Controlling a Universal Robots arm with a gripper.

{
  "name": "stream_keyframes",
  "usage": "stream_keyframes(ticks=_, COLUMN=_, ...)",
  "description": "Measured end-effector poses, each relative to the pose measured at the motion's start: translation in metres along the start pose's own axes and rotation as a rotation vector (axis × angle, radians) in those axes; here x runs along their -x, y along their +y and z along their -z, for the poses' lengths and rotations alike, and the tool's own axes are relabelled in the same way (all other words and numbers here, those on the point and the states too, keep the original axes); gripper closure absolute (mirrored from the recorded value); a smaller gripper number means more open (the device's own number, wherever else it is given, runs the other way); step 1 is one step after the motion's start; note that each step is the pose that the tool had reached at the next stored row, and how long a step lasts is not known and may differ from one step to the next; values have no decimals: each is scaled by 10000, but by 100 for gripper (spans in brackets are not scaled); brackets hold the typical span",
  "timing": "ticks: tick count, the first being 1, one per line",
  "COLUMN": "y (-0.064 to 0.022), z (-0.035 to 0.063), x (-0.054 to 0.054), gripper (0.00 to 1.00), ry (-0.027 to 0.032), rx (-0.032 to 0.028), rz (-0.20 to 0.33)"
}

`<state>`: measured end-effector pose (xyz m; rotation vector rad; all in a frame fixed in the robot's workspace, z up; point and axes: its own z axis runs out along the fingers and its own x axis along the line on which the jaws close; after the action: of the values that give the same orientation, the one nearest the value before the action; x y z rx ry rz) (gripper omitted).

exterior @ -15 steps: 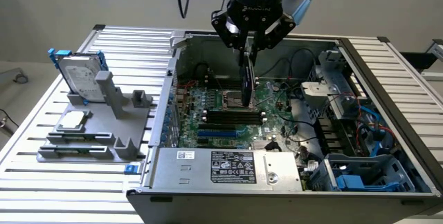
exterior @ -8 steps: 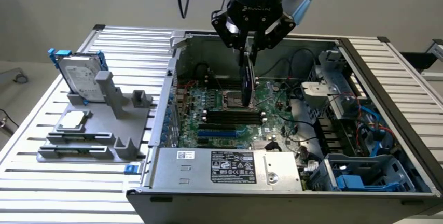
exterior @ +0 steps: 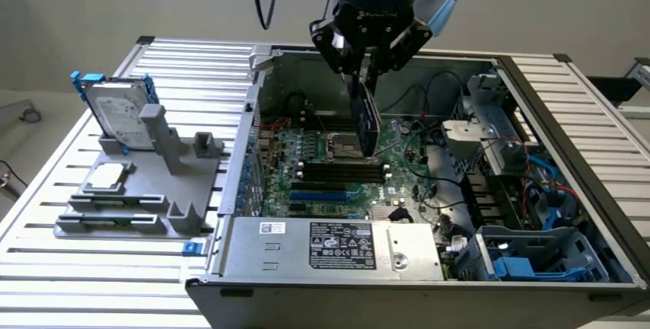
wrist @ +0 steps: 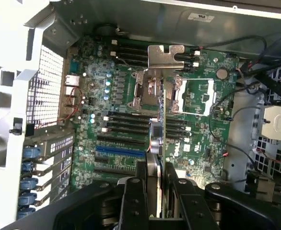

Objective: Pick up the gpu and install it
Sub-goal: 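Insert the gpu into the slot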

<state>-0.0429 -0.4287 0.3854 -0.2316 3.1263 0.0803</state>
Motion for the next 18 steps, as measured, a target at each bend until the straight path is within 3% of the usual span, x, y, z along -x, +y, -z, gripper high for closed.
stream_keyframes(ticks=18, y=-4, z=-75, x=-1, gripper=73, ry=166, rx=33, rz=3265)
